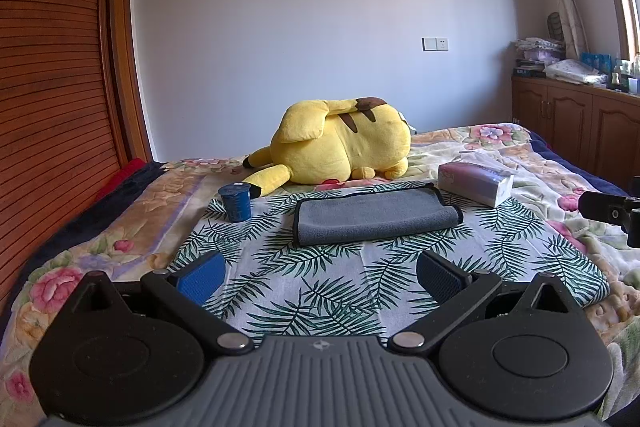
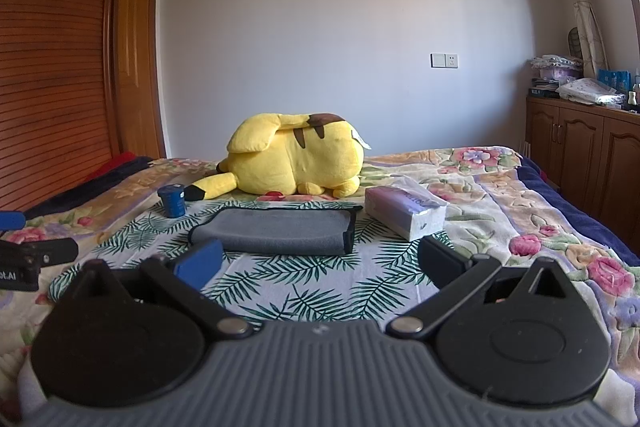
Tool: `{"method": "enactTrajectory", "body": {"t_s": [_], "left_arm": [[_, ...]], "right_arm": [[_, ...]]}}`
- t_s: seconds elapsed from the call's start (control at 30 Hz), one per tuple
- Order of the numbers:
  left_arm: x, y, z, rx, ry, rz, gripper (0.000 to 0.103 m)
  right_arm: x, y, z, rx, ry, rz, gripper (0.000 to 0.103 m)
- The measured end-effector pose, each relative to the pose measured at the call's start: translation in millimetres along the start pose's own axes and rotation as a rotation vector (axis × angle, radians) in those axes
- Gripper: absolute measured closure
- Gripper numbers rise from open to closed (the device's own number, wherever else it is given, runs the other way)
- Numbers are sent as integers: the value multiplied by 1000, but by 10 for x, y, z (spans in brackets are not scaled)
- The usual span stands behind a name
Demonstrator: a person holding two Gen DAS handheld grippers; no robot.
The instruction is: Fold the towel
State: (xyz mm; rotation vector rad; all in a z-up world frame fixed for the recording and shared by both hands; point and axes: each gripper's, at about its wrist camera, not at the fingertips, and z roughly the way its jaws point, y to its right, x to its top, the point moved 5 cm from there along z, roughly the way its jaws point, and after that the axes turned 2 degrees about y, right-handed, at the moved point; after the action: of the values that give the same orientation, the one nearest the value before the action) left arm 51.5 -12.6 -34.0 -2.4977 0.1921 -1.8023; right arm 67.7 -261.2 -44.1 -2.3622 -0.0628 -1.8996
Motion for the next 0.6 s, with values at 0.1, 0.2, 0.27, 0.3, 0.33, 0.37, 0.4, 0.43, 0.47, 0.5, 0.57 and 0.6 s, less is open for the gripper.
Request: {"method": "enactTrajectory", "body": {"t_s": [0.1,0.2,0.27,0.3,0.33,0.37,0.4,0.43,0.47,0.5,0.57,0.6], "left_arm": [[-2,-10,5,1,-1,-4,0],[-9,-8,7,0,-3,-6,0],[-11,-8,6,1,-2,-2,0],[-13,-7,6,2,-1,-1,0],[-17,-5,6,1,-1,1,0],[-15,-3,4,1,-2,1,0],[-17,-3,5,2,-2,1,0],[-16,-3,4,2,-2,1,0],[-14,-2,4,1,-2,0,0],[-14,-2,4,1,-2,0,0],[-15,-2,4,1,-2,0,0],[-13,-2,5,1,-2,0,0]], "right_arm": [[-1,-1,2,0,0,1,0],[-1,-1,-1,0,0,1,0],[-2,-1,1,0,0,1,0],[-2,-2,-1,0,0,0,0],[-2,-1,-1,0,0,1,0],[-2,-1,-1,1,0,1,0],[-2,-1,0,1,0,1,0],[-2,-2,-1,0,1,1,0],[-3,-2,0,1,0,1,0],[-3,-1,1,0,0,1,0],[-3,-2,0,0,0,1,0],[-3,-2,0,0,0,0,0]]}}
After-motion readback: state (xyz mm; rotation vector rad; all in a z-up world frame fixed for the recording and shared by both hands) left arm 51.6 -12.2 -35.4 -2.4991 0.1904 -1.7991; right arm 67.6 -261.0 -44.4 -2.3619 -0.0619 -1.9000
